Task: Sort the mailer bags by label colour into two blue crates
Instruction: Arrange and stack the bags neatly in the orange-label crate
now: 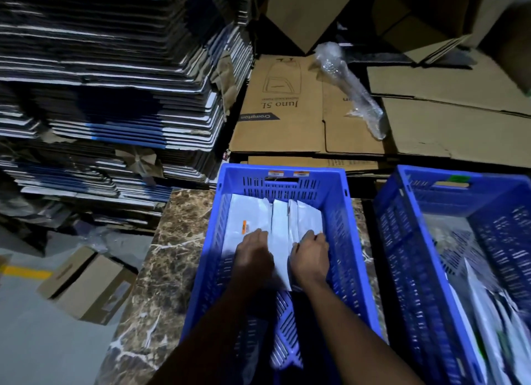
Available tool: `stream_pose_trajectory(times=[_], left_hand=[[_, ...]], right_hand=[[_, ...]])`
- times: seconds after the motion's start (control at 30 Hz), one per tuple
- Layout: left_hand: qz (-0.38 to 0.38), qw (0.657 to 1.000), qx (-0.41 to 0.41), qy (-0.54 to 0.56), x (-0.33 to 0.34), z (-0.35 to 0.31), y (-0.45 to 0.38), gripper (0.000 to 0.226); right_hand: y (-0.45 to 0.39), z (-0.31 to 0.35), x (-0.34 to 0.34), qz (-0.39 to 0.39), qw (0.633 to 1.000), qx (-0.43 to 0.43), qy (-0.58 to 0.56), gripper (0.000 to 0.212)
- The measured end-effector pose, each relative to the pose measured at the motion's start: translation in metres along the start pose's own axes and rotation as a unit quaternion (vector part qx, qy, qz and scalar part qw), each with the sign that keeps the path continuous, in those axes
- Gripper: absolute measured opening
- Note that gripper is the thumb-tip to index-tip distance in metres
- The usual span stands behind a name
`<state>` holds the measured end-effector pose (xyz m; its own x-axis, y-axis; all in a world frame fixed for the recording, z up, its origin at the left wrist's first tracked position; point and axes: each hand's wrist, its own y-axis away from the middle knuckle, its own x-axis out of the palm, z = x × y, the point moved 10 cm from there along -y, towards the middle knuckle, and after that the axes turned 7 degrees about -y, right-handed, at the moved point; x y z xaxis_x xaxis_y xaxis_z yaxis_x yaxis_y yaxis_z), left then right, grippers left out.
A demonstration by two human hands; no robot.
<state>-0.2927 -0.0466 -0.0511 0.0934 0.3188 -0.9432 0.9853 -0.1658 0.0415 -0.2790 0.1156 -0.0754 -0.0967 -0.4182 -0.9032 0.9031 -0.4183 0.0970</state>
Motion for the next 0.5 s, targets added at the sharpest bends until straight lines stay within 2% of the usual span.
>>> stream_pose_trajectory(times=[0.07,0.13,0.27,0.37,0.5], left_hand=[[0.038,0.999,-0.015,0.023,0.013,0.013,-0.002,0.053],[0.059,0.992,-0.051,0.099,0.017,0.025,-0.001,0.060],[0.027,0.970,-0.106,0.217,0.005,0.036,-0.002,0.057],[0.013,0.964,-0.122,0.237,-0.001,0.042,0.002,0.056],[0.011,0.969,-0.099,0.227,-0.002,0.039,0.006,0.056]], right_hand=[[-0.007,0.006,-0.004,0.009,0.999,-0.032,-0.001,0.029],[-0.009,0.013,-0.010,0.017,0.999,-0.044,-0.014,0.021],[-0.003,0.051,-0.012,0.020,0.992,-0.108,-0.059,0.017],[0.004,0.069,0.000,0.050,0.984,-0.152,-0.079,0.021],[0.002,0.045,-0.012,-0.029,0.988,-0.131,-0.080,0.029]])
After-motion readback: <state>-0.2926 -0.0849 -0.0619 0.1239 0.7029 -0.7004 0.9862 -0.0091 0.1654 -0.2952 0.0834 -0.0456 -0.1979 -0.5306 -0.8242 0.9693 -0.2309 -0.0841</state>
